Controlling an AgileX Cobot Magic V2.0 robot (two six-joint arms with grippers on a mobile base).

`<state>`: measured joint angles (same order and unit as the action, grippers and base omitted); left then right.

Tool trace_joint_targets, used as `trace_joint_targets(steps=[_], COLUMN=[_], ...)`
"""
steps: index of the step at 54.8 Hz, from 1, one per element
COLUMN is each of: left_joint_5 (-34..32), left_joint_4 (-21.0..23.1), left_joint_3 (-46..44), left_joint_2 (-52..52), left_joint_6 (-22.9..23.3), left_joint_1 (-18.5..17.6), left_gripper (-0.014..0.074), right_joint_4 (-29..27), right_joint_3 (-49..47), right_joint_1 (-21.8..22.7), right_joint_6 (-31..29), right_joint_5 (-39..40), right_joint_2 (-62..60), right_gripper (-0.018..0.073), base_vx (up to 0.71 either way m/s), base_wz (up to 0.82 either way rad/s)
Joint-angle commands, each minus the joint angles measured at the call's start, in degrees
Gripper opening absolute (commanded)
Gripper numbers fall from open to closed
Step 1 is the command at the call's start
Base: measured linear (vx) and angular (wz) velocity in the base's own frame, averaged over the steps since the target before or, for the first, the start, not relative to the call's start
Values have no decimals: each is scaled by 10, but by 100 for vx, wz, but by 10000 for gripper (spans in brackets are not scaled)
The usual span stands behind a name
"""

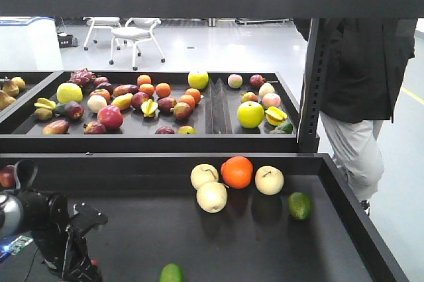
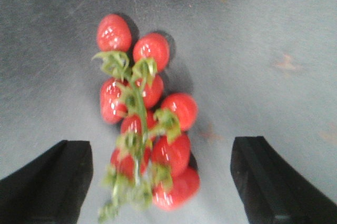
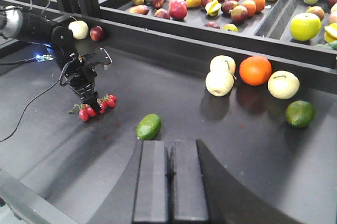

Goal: Pick snacks and fruit into basket
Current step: 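Close the left gripper on the tomato vine stem and lift it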

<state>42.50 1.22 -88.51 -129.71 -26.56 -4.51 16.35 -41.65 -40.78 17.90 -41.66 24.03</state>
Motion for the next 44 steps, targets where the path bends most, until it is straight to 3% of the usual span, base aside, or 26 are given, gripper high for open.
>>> trace_joint_targets(steps=[1, 31, 39, 44], left_joint_5=[-16, -17, -7, 0], left_joint_4=[6, 5, 6, 5], left_joint_3=[-26, -30, -30, -30], left_joint_2=[21, -19, -19, -18], left_joint_6=[0, 0, 2, 3], left_joint_1=[2, 7, 7, 7], left_gripper=[608, 572, 488, 375], right_joint_4=[11, 11, 12, 15], right_joint_3=[-17, -17, -17, -17], right_joint_1=[2, 2, 2, 2], right_joint_6=[-1, -1, -2, -2], right_joint_5=[41, 41, 41, 41], right_joint_2=[6, 6, 6, 6], right_gripper=[20, 20, 20, 20], base_vx=[0, 0, 0, 0], base_wz=[0, 0, 0, 0])
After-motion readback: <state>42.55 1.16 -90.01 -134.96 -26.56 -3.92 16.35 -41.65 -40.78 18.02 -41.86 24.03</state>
